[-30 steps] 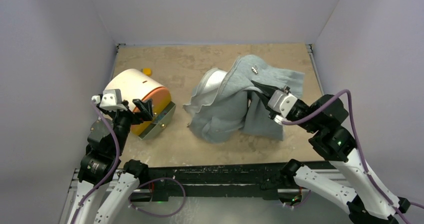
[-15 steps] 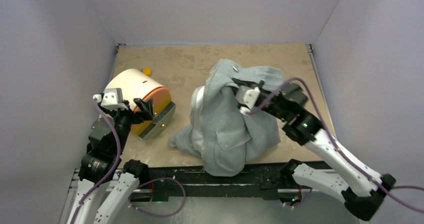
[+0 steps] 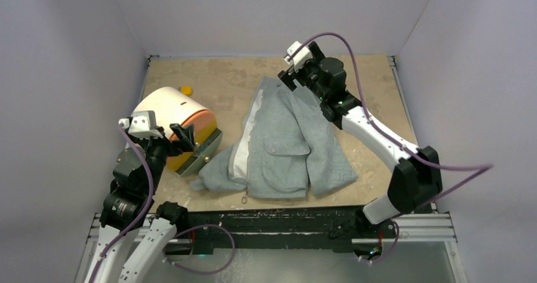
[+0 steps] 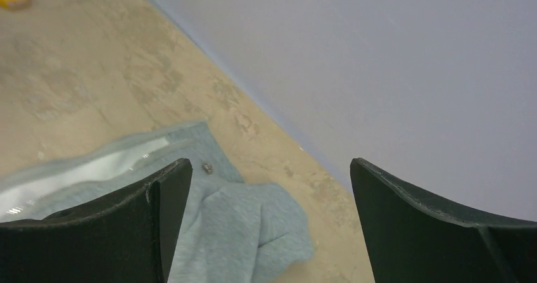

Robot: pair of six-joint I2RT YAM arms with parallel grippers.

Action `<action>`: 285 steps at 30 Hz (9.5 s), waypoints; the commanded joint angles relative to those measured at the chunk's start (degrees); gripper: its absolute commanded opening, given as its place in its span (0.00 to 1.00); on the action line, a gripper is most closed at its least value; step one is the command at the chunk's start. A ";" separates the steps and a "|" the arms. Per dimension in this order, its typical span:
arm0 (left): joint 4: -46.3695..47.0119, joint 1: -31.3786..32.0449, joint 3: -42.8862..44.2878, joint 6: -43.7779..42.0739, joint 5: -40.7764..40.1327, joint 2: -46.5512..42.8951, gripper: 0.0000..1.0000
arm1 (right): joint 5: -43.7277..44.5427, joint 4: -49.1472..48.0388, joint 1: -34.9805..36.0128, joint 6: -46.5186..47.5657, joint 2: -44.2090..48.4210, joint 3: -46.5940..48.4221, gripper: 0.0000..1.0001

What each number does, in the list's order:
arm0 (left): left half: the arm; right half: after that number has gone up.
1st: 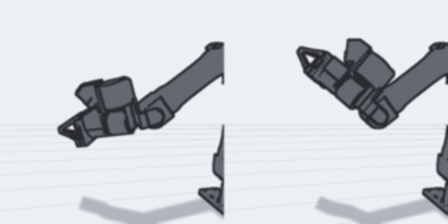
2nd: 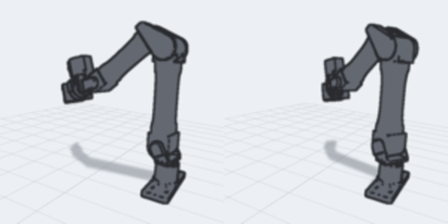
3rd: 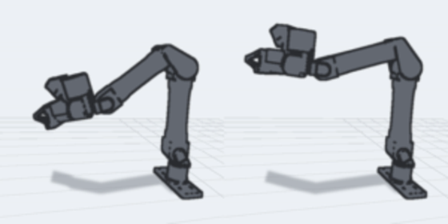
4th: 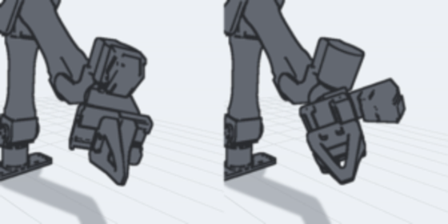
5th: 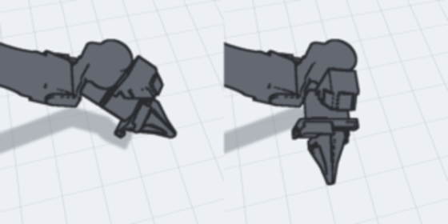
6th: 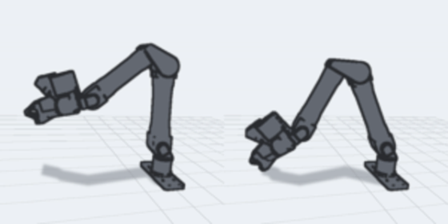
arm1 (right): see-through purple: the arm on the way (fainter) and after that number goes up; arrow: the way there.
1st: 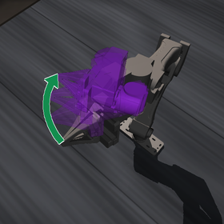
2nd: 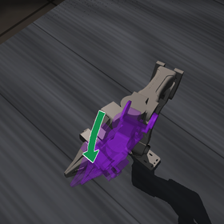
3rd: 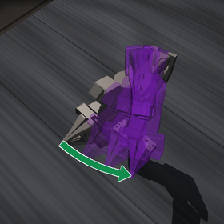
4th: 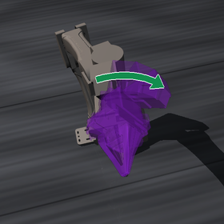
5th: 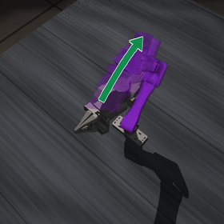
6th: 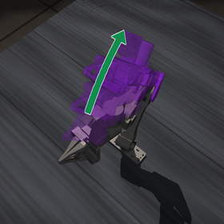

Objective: Zip up the jacket

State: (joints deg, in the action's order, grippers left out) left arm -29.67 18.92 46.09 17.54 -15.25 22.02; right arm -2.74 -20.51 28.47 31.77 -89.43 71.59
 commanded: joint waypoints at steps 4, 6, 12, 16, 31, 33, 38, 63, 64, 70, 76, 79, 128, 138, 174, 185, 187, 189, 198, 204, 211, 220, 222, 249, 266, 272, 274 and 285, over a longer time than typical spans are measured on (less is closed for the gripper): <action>1.34 0.24 -0.17 1.05 -0.92 1.05 1.00 | 8.32 18.64 0.80 -27.66 16.28 1.09 0.97; 1.10 0.24 -0.04 1.26 -1.56 1.79 1.00 | 8.80 24.84 0.80 -33.97 19.71 -0.38 0.99; 0.10 0.24 0.57 1.79 -2.77 3.06 1.00 | 2.04 31.62 0.90 -44.97 27.02 -7.00 0.99; -0.04 0.24 0.68 2.03 -3.46 2.79 1.00 | -1.50 34.87 2.79 -51.98 27.38 -10.33 0.99; -0.91 0.22 1.16 2.68 -5.23 4.18 1.00 | 19.20 30.37 30.34 -73.00 12.91 -11.75 0.99; -0.94 0.24 1.14 2.81 -5.52 4.12 1.00 | 19.05 31.79 30.39 -75.10 11.19 -10.77 0.99; -1.18 0.20 1.20 2.85 -5.64 4.34 1.00 | 25.93 44.30 30.24 -74.96 10.22 -7.11 0.99; 1.01 0.24 8.95 11.19 23.23 14.05 0.91 | 0.77 41.88 -7.42 -60.81 20.28 -14.37 0.99; 1.46 0.31 8.28 11.92 24.46 14.50 0.91 | -0.11 41.30 -8.25 -60.59 20.17 -14.56 0.99; 4.91 7.29 5.89 14.36 21.43 18.18 0.91 | -2.81 37.17 -11.06 -60.62 21.12 -17.29 0.99; 4.28 36.25 9.74 16.39 -6.96 28.68 0.91 | -3.46 36.55 -12.37 -60.20 20.62 -18.41 0.99; 1.38 46.22 9.73 24.60 -17.80 34.24 0.91 | -5.43 35.33 -13.42 -59.86 20.38 -18.83 0.99; 35.80 42.08 -23.93 33.79 5.45 37.26 0.67 | -14.73 26.13 -15.57 -54.40 8.07 -5.94 0.83; 38.50 42.08 -22.63 32.82 5.51 40.72 0.69 | -16.28 30.04 -15.21 -53.70 -10.29 11.18 0.89; 26.56 42.08 -13.08 31.65 2.98 37.01 0.00 | -13.91 20.78 -13.20 -48.13 -10.51 20.66 0.00; 25.06 43.19 -3.50 25.69 11.45 36.90 0.00 | -9.00 19.41 -16.87 -47.36 -2.53 13.59 0.00; 28.17 46.18 -3.16 25.79 11.91 40.46 0.00 | -9.13 18.82 -18.53 -47.79 -1.37 10.27 0.00; 31.62 49.51 -2.32 25.95 12.18 44.99 0.00 | -8.67 18.44 -20.27 -48.13 -0.49 7.31 0.00; 36.60 48.69 -5.98 32.17 6.30 56.05 0.00 | -9.31 20.36 -24.67 -47.73 0.29 0.53 0.13; 30.69 39.19 -6.70 31.04 2.55 56.46 0.17 | -14.40 18.65 -24.69 -49.52 0.88 -3.44 0.43; 19.61 38.92 2.64 21.66 -4.56 51.80 0.60 | -11.58 22.76 -24.69 -49.25 6.70 -2.43 0.69; 17.55 29.00 5.91 17.56 -3.95 54.42 0.67 | -13.99 25.85 -24.22 -51.43 11.67 -0.56 0.73; 17.92 27.81 6.26 16.26 -2.92 56.80 0.68 | -14.00 26.27 -24.16 -51.23 12.34 -0.81 0.74; 34.91 24.73 -5.92 20.42 14.80 63.16 0.41 | -19.47 28.81 -20.12 -50.74 11.13 0.88 0.66; 35.91 24.76 -7.76 20.37 14.88 59.28 0.00 | 0.82 46.97 -0.94 -45.19 -26.55 38.76 0.74; 36.51 24.85 -8.53 20.82 16.67 58.20 0.00 | 10.39 55.66 -1.02 -42.41 -36.58 46.88 0.80; 36.43 24.85 -8.56 20.57 16.65 57.84 0.00 | 13.15 58.71 -1.40 -41.57 -39.33 48.74 0.82; 37.65 25.10 -8.82 20.34 17.79 59.46 0.00 | 9.93 61.40 -5.39 -42.10 -45.27 44.00 0.90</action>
State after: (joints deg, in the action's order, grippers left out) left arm 5.34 43.88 37.69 37.89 0.99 81.62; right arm 7.84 38.52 24.27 -11.25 -133.88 116.66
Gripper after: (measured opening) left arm 0.039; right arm 0.918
